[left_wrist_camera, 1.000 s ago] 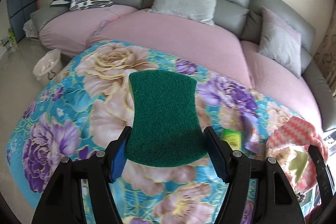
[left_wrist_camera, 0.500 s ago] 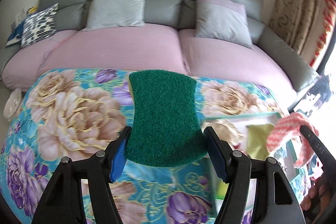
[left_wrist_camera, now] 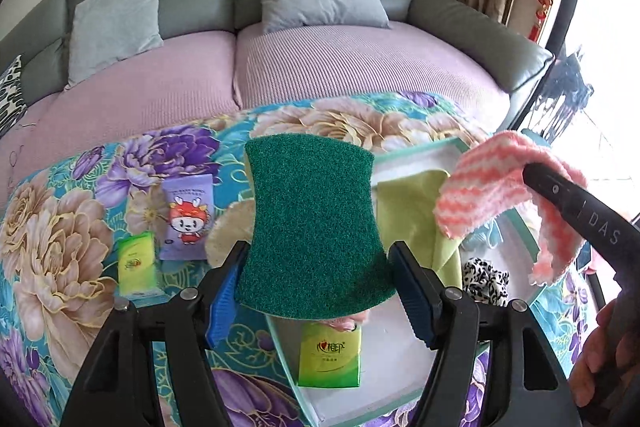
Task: Organize soft objects
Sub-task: 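Carry the sponge and sock over the tray with both tools, then open both tools to drop the sponge and sock into the tray, then grasp the green tissue pack with the left tool while the right tool grasps the wipes pouch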
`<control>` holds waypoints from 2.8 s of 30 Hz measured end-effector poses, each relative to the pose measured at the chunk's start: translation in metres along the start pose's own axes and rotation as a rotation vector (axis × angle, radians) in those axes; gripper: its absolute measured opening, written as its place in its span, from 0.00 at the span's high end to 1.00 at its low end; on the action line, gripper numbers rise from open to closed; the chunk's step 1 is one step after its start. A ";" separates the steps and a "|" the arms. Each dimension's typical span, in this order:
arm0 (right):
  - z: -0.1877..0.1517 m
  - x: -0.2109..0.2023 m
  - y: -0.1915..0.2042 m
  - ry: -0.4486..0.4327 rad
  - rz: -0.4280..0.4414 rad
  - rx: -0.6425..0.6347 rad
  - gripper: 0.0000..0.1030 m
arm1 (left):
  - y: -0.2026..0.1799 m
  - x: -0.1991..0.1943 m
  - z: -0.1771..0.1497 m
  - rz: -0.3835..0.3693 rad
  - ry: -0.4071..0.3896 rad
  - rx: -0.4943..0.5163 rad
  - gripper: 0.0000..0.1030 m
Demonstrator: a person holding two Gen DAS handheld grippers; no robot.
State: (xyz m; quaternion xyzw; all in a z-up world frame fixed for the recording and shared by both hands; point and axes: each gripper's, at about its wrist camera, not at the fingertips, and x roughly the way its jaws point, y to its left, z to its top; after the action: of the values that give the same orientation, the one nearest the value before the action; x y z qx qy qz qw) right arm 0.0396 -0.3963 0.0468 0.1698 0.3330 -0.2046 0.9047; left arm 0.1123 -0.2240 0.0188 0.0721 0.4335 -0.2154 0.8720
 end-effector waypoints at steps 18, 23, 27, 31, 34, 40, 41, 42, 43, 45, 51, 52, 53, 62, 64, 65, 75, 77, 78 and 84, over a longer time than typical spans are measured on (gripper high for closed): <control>-0.009 0.017 -0.009 0.105 -0.045 0.018 0.00 | 0.054 -0.014 0.000 0.088 -0.029 -0.138 0.08; -0.012 0.022 -0.009 0.129 -0.058 0.015 0.00 | 0.108 -0.014 -0.008 0.238 -0.034 -0.259 0.08; -0.013 0.022 -0.003 0.133 -0.067 0.003 0.00 | 0.153 -0.018 -0.019 0.324 -0.031 -0.369 0.08; -0.014 0.018 0.012 0.123 -0.076 -0.030 0.00 | 0.188 -0.022 -0.031 0.374 -0.017 -0.451 0.08; -0.013 0.012 0.032 0.101 -0.056 -0.069 0.00 | 0.203 -0.025 -0.037 0.410 -0.007 -0.479 0.08; -0.019 0.002 0.089 0.073 0.037 -0.176 0.00 | 0.223 -0.032 -0.045 0.432 -0.004 -0.522 0.08; -0.021 0.001 0.099 0.074 0.055 -0.194 0.00 | 0.226 -0.032 -0.046 0.434 -0.001 -0.525 0.08; -0.024 0.001 0.108 0.076 0.069 -0.208 0.00 | 0.228 -0.032 -0.047 0.436 0.002 -0.528 0.08; -0.026 0.001 0.117 0.078 0.084 -0.224 0.00 | 0.229 -0.034 -0.048 0.437 0.004 -0.530 0.08; -0.031 0.000 0.135 0.078 0.118 -0.258 0.00 | 0.233 -0.035 -0.051 0.435 0.010 -0.537 0.08; -0.040 -0.008 0.180 0.052 0.222 -0.349 0.00 | 0.253 -0.044 -0.060 0.436 -0.002 -0.590 0.08; -0.043 -0.008 0.187 0.054 0.245 -0.360 0.00 | 0.257 -0.045 -0.061 0.437 -0.006 -0.599 0.08; -0.046 -0.008 0.195 0.060 0.271 -0.370 0.00 | 0.261 -0.047 -0.062 0.436 -0.010 -0.609 0.08; -0.074 0.017 0.229 0.131 0.287 -0.449 0.00 | 0.285 -0.049 -0.073 0.425 -0.008 -0.671 0.08; -0.077 0.019 0.233 0.142 0.308 -0.448 0.00 | 0.289 -0.048 -0.076 0.416 -0.004 -0.687 0.08; -0.079 0.020 0.236 0.149 0.326 -0.451 0.00 | 0.291 -0.047 -0.077 0.414 -0.002 -0.690 0.08; -0.067 0.016 0.236 0.107 0.359 -0.455 0.00 | 0.286 -0.025 -0.076 0.352 0.046 -0.670 0.08; -0.061 0.019 0.235 0.105 0.363 -0.438 0.00 | 0.279 -0.014 -0.071 0.329 0.068 -0.636 0.08; -0.058 0.020 0.234 0.108 0.367 -0.427 0.00 | 0.274 -0.008 -0.068 0.313 0.079 -0.617 0.08; -0.043 0.036 0.235 0.115 0.355 -0.386 0.00 | 0.247 0.020 -0.054 0.201 0.100 -0.557 0.08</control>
State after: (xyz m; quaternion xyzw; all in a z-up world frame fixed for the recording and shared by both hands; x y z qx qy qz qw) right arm 0.1554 -0.1851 0.0321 0.0609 0.3817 0.0345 0.9216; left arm 0.1919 0.0084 -0.0452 -0.1168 0.5089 0.0029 0.8529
